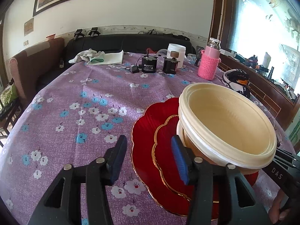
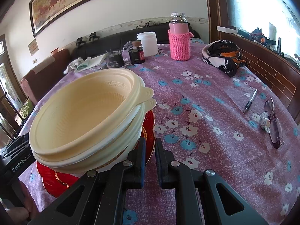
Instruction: Organize plates and bowls
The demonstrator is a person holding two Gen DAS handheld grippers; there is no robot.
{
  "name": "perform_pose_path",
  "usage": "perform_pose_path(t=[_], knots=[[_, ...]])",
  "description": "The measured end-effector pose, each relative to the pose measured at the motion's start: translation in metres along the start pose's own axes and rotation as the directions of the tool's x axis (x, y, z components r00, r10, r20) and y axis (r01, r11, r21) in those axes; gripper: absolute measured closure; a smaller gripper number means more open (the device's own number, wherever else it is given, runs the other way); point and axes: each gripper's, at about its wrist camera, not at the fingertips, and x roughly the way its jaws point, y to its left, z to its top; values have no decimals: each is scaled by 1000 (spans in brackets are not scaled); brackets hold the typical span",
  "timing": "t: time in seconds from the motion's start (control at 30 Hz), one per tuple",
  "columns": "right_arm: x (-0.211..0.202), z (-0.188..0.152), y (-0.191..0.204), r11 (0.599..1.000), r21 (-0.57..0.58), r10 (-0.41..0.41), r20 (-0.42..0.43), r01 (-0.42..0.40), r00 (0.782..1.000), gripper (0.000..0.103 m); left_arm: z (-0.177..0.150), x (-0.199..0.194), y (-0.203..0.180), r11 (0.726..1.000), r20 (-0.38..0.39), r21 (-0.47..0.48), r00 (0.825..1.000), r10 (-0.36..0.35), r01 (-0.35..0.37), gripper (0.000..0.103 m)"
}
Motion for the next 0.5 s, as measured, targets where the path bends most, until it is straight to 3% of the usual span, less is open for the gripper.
perform_pose_path(t=[0.37,0.5], knots=[[-9,-5,-4,998,-17,55,-15,-55,998,87,0,-7,12,996,28,-55,997,71,-69,37],[-28,-13,-12,997,-18,72,21,-72,997,82,-1,-10,13,994,31,-52,995,97,-95,34]])
